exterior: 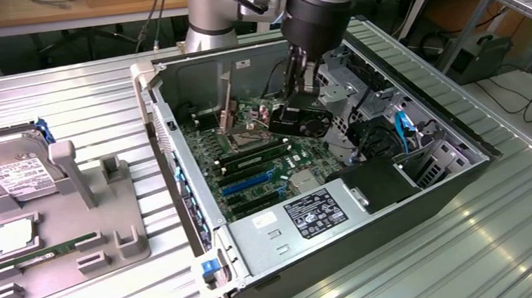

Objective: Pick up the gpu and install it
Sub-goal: 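Insert the gpu into the slot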

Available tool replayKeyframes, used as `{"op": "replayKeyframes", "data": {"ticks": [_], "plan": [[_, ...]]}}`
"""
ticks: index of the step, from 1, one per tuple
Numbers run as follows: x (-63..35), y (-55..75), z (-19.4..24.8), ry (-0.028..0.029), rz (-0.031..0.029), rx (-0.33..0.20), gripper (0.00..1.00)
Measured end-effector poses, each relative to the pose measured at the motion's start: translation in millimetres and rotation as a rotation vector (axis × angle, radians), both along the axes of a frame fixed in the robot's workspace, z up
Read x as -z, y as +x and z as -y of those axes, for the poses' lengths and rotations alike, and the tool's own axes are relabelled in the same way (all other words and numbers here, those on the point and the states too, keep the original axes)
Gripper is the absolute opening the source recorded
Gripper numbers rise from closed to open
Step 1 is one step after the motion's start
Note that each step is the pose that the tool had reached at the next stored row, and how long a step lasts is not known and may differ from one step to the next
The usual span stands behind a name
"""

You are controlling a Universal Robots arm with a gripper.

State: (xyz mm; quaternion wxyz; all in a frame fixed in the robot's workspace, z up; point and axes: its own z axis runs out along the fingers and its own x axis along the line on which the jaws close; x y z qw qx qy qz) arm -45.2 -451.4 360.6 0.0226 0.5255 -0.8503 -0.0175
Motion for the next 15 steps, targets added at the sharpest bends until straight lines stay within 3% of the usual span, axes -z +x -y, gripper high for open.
{"op": "replayKeyframes", "data": {"ticks": [8,15], "plan": [[2.4,-0.2,1.1,0.0024,0.0012,-0.100,0.26],[6.4,-0.8,3.6,0.0104,0.0028,-0.163,0.26]]}}
